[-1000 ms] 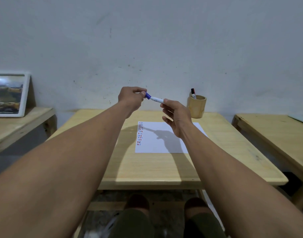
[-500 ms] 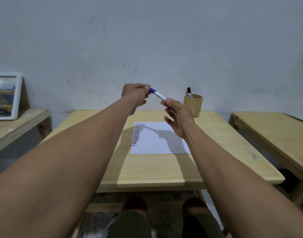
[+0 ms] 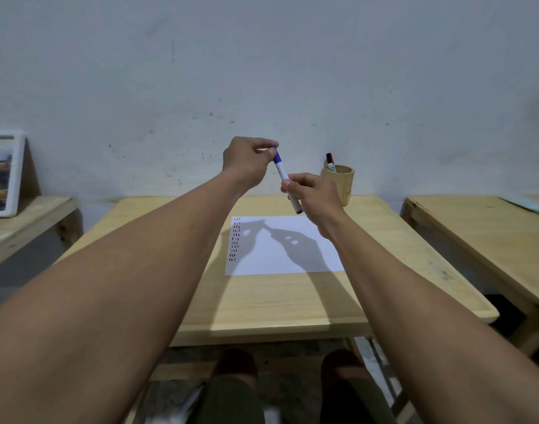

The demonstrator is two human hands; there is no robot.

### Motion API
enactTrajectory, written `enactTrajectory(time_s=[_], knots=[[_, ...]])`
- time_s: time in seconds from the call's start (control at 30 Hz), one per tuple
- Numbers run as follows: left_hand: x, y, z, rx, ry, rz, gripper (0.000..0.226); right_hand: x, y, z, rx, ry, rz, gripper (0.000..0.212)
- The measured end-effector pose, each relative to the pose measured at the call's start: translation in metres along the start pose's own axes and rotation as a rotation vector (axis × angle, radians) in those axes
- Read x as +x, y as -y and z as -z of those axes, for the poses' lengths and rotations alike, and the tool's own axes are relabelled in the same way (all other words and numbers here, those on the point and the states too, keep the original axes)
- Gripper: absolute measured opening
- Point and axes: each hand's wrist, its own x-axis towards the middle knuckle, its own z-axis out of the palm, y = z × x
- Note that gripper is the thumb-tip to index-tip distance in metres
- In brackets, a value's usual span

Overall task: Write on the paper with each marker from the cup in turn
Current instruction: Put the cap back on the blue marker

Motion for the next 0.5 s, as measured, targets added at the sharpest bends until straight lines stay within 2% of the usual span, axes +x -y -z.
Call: enactTrajectory(time_s=[0.2, 0.5], knots=[[0.006, 0.001, -0.013, 0.034, -0.007, -0.034, 0.019, 0.014, -0.004, 0.01, -0.107, -0.021, 0.071, 0.006], [0.018, 0.003, -0.042, 0.116, -0.035, -0.107, 0.023, 0.032, -0.012, 0.029, -0.165, -0.021, 0.047, 0.008]])
